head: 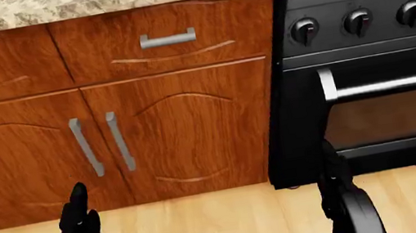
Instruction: Close the toaster oven door.
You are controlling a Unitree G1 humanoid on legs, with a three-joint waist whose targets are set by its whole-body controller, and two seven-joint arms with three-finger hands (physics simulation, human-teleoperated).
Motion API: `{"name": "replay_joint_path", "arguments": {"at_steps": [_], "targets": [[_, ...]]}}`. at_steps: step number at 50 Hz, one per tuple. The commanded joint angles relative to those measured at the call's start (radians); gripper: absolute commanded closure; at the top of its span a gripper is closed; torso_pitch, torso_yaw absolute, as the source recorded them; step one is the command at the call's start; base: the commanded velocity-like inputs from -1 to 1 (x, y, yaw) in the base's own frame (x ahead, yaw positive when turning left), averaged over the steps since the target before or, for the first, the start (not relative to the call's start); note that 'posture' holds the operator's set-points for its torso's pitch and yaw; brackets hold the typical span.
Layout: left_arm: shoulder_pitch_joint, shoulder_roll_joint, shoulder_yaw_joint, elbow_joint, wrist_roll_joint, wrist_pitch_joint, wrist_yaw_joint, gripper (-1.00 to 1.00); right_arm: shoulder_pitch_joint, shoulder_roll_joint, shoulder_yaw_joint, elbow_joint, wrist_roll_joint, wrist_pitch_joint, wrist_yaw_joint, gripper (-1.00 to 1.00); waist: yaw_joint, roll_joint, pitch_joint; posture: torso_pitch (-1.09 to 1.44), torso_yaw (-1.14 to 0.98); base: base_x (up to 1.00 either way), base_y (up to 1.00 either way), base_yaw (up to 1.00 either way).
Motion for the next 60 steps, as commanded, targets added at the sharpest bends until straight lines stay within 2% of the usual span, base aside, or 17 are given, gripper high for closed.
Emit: {"name": "replay_joint_path", "arguments": {"at_steps": [1,3,4,5,7,8,14,17,20,27,30,33,43,47,60], "targets": [[-0.027,0.025,0.031,-0.1,-0.017,-0.061,-0.014,-1.0,-0.022,-0.008,-0.002,-0.095,0.017,-0.052,0.022,-1.0,-0.002,-0.008,-0.001,0.0,0.0,0.0,0.0,0.0],[-0.019,0.038,0.058,-0.167,-0.032,-0.034,-0.031,-1.0,-0.024,-0.012,-0.011,-0.115,0.024,-0.038,0.028,-1.0,0.009,-0.001,-0.063,0.0,0.0,0.0,0.0,0.0],[-0.016,0.039,0.068,-0.186,-0.037,-0.021,-0.035,-1.0,-0.026,-0.014,-0.016,-0.125,0.028,-0.028,0.03,-1.0,0.01,0.0,-0.053,0.0,0.0,0.0,0.0,0.0],[-0.01,0.039,0.072,-0.2,-0.038,-0.016,-0.041,-1.0,-0.027,-0.015,-0.019,-0.128,0.031,-0.024,0.033,-1.0,0.005,-0.005,-0.016,0.0,0.0,0.0,0.0,0.0],[-0.015,0.041,0.083,-0.207,-0.036,-0.016,-0.046,-1.0,-0.029,-0.016,-0.024,-0.149,0.035,-0.007,0.036,-1.0,0.006,-0.006,-0.068,0.0,0.0,0.0,0.0,0.0],[-0.016,0.041,0.086,-0.21,-0.037,-0.012,-0.048,-1.0,-0.03,-0.017,-0.025,-0.152,0.035,-0.007,0.037,-1.0,0.008,-0.005,-0.073,0.0,0.0,0.0,0.0,0.0],[0.017,0.053,0.136,-0.35,-0.07,0.063,-0.083,-1.0,-0.036,-0.027,-0.043,-0.229,0.034,0.035,0.049,-1.0,0.009,0.001,-0.08,0.0,0.0,0.0,0.0,0.0],[0.007,0.071,0.191,-0.474,-0.097,0.155,-0.095,-1.0,-0.049,-0.039,-0.063,-0.29,0.045,0.083,0.055,-1.0,0.007,0.001,-0.082,0.0,0.0,0.0,0.0,0.0],[-0.012,0.092,0.271,-0.579,-0.145,0.233,-0.099,-1.0,-0.078,-0.056,-0.095,-0.342,0.054,0.13,0.058,-1.0,0.006,0.002,-0.084,0.0,0.0,0.0,0.0,0.0],[-0.093,0.21,0.465,-0.559,-0.24,0.289,-0.106,-1.0,-0.165,-0.111,-0.159,-0.42,0.074,0.226,0.058,-1.0,0.007,0.01,-0.084,0.0,0.0,0.0,0.0,0.0],[-0.134,0.277,0.54,-0.537,-0.296,0.314,-0.096,-1.0,-0.213,-0.144,-0.2,-0.448,0.105,0.291,0.055,-1.0,0.005,0.013,-0.08,0.0,0.0,0.0,0.0,0.0],[-0.189,0.374,0.614,-0.512,-0.353,0.339,-0.067,-1.0,-0.264,-0.188,-0.24,-0.462,0.124,0.341,0.048,-1.0,0.005,0.014,-0.073,0.0,0.0,0.0,0.0,0.0],[-0.244,0.597,0.773,-0.427,-0.487,0.374,-0.015,-1.0,-0.381,-0.304,-0.313,-0.46,0.182,0.431,0.032,-1.0,0.001,0.022,-0.057,0.0,0.0,0.0,0.0,0.0],[-0.257,0.669,0.807,-0.369,-0.507,0.353,-0.007,-1.0,-0.414,-0.341,-0.328,-0.446,0.198,0.449,0.027,-1.0,0.0,0.023,-0.051,0.0,0.0,0.0,0.0,0.0],[-0.253,0.73,0.828,-0.31,-0.499,0.29,-0.01,-1.0,-0.447,-0.379,-0.325,-0.436,0.186,0.456,0.042,-1.0,0.001,0.028,-0.046,0.0,0.0,0.0,0.0,0.0]]}}
